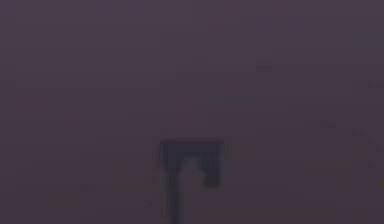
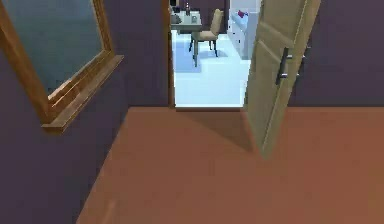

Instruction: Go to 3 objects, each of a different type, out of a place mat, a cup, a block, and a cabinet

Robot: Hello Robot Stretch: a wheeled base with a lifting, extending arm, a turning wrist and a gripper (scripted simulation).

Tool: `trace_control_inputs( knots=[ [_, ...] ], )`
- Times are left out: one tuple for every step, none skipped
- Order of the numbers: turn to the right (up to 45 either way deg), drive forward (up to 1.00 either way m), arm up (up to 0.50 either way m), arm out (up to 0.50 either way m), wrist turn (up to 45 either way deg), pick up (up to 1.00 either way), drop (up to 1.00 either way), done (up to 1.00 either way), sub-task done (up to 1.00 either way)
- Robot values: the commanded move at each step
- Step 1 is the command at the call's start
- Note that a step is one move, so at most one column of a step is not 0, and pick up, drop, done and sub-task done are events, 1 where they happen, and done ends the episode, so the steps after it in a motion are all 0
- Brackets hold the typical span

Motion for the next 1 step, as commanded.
trace_control_inputs(
  knots=[
    [45.0, 0.0, 0.0, 0.0, 0.0, 0.0, 0.0, 0.0, 0.0]
  ],
)
